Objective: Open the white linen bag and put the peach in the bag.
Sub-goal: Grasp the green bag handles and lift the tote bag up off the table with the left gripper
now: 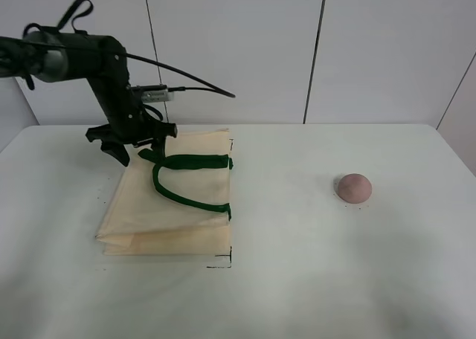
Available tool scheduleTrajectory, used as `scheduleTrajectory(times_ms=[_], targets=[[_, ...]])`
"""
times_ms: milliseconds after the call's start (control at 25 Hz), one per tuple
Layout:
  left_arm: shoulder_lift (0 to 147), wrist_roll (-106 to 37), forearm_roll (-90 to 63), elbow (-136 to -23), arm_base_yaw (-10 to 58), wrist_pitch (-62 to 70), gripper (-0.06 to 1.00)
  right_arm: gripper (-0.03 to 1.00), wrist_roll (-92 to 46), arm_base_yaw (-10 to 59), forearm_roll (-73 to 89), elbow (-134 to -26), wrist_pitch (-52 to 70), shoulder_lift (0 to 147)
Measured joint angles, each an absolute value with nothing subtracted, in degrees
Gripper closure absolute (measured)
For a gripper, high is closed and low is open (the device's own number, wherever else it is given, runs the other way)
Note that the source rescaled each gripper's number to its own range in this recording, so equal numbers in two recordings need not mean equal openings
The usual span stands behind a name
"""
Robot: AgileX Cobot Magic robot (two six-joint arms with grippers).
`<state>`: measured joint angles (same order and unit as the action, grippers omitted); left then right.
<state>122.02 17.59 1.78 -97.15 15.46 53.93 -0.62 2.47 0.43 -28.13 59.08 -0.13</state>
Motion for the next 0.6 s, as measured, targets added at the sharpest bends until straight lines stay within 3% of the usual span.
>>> scheduleTrajectory(times_ms=[600], targets=[[131.6, 19.5, 1.0, -97.5, 16.3, 48.0, -0.05, -0.02, -0.6, 2.5, 0.4, -28.1, 59.1, -0.1]])
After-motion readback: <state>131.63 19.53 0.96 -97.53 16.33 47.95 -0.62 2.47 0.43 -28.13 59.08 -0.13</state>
